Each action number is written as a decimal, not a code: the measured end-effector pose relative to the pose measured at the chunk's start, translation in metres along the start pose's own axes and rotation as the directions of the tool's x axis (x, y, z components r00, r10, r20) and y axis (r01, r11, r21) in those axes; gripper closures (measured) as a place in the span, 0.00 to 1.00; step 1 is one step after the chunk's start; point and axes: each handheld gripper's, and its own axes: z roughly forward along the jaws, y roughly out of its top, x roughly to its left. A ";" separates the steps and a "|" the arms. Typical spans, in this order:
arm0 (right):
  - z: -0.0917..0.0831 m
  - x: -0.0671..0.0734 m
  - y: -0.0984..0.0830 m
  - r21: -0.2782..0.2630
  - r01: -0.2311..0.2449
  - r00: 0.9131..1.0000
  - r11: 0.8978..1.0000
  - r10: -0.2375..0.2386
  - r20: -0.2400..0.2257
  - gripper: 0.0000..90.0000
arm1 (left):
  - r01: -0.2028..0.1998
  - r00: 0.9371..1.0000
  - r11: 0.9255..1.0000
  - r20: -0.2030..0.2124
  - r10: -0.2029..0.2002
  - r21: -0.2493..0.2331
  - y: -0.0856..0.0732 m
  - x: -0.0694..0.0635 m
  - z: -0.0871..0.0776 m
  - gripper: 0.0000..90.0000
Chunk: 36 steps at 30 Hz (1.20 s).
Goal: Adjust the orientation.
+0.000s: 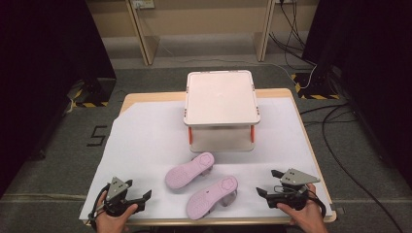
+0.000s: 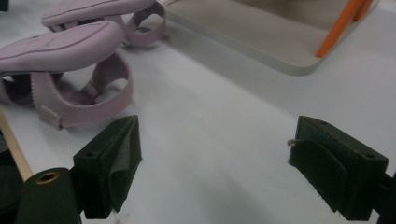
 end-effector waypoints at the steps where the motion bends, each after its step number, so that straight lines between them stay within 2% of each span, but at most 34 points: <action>1: 0.001 0.002 0.000 -0.001 0.005 1.000 1.000 -0.005 -0.007 0.18 | 0.002 1.000 1.000 -0.001 -0.002 0.000 0.000 0.000 0.000 0.17; 6: 0.005 0.012 0.000 0.007 0.014 0.998 1.000 -0.013 -0.058 0.19 | -0.003 1.000 1.000 -0.005 0.003 0.005 0.000 0.000 0.001 0.17; 13: 0.009 0.030 0.001 0.011 0.048 0.991 0.999 -0.046 -0.127 0.20 | 0.011 1.000 1.000 -0.012 -0.011 0.001 0.000 0.001 0.001 0.17; 20: 0.018 0.048 0.001 0.005 0.083 0.975 0.997 -0.080 -0.209 0.24 | 0.009 1.000 1.000 -0.013 -0.009 0.000 0.000 0.001 0.002 0.17; 27: 0.027 0.061 0.007 -0.028 0.142 0.956 0.989 -0.145 -0.254 0.31 | 0.013 1.000 1.000 -0.009 -0.013 0.002 0.000 0.001 0.003 0.17; 34: 0.042 0.069 0.013 -0.047 0.152 0.942 0.987 -0.159 -0.296 0.36 | 0.010 1.000 1.000 -0.003 -0.010 0.003 0.000 0.000 0.003 0.17; 36: 0.049 0.071 0.014 -0.042 0.171 0.933 0.984 -0.175 -0.315 0.41 | 0.011 1.000 1.000 -0.002 -0.011 0.003 0.000 0.000 0.003 0.17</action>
